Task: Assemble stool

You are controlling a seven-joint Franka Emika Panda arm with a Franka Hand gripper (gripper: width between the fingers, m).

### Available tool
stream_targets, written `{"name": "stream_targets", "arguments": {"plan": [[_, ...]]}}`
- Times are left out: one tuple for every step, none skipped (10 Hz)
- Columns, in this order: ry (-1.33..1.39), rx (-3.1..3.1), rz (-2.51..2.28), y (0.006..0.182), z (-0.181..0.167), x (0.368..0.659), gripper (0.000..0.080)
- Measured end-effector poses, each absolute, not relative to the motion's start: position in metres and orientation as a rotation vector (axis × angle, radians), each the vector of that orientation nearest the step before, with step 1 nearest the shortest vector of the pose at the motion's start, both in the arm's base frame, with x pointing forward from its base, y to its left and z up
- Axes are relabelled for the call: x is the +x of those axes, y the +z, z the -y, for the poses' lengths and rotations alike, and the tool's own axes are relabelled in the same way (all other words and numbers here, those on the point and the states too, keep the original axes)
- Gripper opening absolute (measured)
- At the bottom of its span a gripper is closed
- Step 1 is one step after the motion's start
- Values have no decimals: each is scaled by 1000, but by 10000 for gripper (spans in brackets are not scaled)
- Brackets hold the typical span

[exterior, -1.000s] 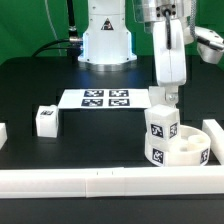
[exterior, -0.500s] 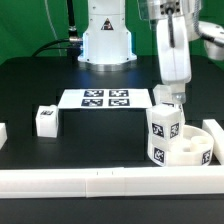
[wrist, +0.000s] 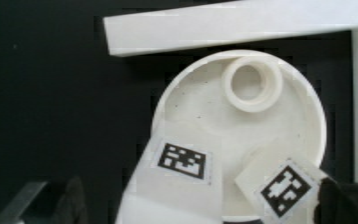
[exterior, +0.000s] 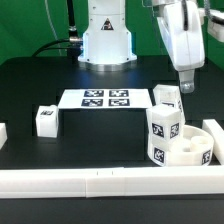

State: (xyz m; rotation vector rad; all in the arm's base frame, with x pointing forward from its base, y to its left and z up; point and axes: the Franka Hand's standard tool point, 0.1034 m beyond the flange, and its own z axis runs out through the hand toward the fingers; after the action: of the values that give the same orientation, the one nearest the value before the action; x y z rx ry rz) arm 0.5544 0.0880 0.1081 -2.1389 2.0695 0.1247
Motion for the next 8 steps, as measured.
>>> {"name": "stream_targets", "arguments": {"plan": [[125,-2276,-1937,106,-90,553,649],[144,-2367,-1835,106,-92,552,649],[130,-2473,-1681,106,-93,552,649],[119,-2544,-1562,106,-93,552,649],[114,-2580,-1500,106,-93,552,649],[105,-2634,-1398,106,-93,552,649],[94,-2691,-1280,106,-93,552,649],[88,-2722,-1211,106,-92,552,649]]}}
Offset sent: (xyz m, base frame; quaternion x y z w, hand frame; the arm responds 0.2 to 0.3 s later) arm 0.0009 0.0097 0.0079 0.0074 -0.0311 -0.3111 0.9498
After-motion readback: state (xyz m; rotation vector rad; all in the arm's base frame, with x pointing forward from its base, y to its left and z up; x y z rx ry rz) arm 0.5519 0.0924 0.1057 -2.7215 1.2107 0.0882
